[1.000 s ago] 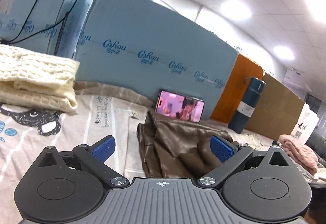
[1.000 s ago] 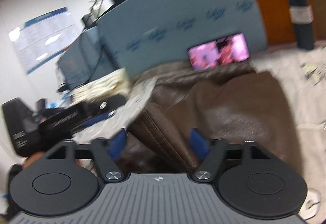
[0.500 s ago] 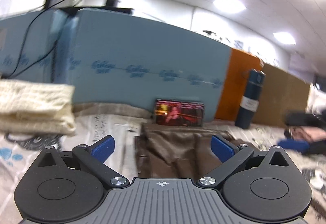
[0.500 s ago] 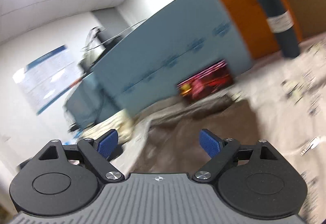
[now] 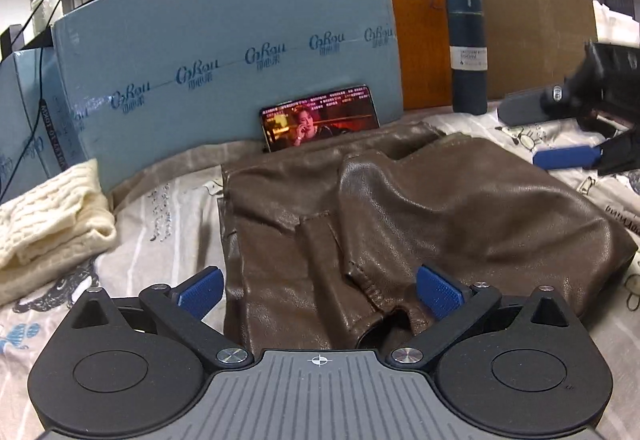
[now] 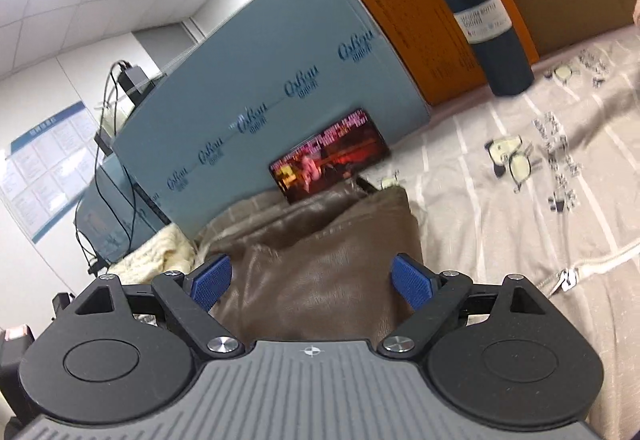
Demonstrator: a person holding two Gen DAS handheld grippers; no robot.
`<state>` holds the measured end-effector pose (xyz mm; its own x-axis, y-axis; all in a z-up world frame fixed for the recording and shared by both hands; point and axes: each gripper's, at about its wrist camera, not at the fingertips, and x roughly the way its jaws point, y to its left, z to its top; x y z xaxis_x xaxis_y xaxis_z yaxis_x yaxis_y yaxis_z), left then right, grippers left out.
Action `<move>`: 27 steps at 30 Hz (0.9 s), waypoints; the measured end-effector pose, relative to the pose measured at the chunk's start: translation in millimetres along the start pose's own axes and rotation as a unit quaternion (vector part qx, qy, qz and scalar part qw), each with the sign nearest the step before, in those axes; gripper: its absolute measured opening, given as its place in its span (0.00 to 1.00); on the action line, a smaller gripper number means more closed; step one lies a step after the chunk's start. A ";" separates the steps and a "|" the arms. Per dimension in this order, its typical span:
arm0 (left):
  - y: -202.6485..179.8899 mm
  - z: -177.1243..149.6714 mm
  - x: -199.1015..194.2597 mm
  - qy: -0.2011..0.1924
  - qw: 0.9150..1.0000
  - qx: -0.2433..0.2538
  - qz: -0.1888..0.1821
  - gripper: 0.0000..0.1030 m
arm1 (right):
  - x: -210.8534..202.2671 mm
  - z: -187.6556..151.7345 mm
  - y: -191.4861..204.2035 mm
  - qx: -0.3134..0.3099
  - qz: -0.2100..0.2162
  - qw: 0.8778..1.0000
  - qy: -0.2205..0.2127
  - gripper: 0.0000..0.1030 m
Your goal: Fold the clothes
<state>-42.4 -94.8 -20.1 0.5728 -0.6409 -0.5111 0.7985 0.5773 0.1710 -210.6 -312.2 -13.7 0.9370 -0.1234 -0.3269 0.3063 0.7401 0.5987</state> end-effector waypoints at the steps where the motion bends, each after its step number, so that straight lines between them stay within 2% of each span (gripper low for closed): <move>1: 2.2 -0.1 -1.8 -0.002 1.000 -0.007 -0.003 1.00 | -0.1 -0.5 -0.2 0.001 0.000 1.000 -0.001 0.85; 3: 15.6 0.7 -9.5 0.000 0.998 -0.055 -0.022 1.00 | -0.2 -1.5 -0.6 0.003 -0.001 1.000 -0.003 0.85; 4: 28.0 0.5 -15.4 0.001 0.994 -0.101 -0.040 1.00 | -0.3 -2.0 -0.8 0.004 -0.001 1.000 -0.004 0.85; 5: 42.5 -1.2 -22.1 0.003 0.986 -0.157 -0.058 1.00 | -1.1 -2.0 -1.8 0.007 -0.003 1.000 -0.007 0.85; 7: 70.3 -7.4 -36.4 0.007 0.960 -0.267 -0.088 1.00 | -1.5 -1.7 -3.9 0.013 -0.011 1.000 -0.011 0.85; 10: 90.6 -20.9 -53.6 0.031 0.924 -0.360 -0.127 1.00 | -0.5 -1.1 -7.0 0.022 -0.032 0.999 -0.013 0.85; 14: 92.5 -39.7 -62.7 0.073 0.890 -0.418 -0.165 1.00 | 0.3 -0.1 -14.2 0.042 -0.047 0.998 -0.015 0.85; 17: 85.3 -50.2 -59.1 0.106 0.860 -0.454 -0.208 1.00 | 1.4 0.2 -19.0 0.052 -0.056 0.997 -0.014 0.85; 18: 82.4 -51.5 -56.9 0.112 0.855 -0.456 -0.221 1.00 | 3.1 0.4 -21.4 0.058 -0.053 0.997 -0.009 0.85; 20: 75.1 -52.0 -52.2 0.115 0.861 -0.441 -0.227 1.00 | 6.5 0.8 -26.3 0.071 -0.046 0.996 0.003 0.85; 22: 70.8 -51.2 -48.6 0.099 0.869 -0.429 -0.226 1.00 | 10.3 0.9 -30.8 0.081 -0.054 0.995 0.013 0.85; 27: 71.0 -50.1 -28.6 0.056 0.869 -0.440 -0.221 1.00 | 16.1 2.4 -39.0 0.101 -0.035 0.994 0.029 0.86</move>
<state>-11.4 -10.1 -35.5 0.1862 -0.8736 -0.4496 0.4564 0.4821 -0.7479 -207.0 -344.7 -40.5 0.9030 -0.1272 -0.4104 0.4030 0.5824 0.7060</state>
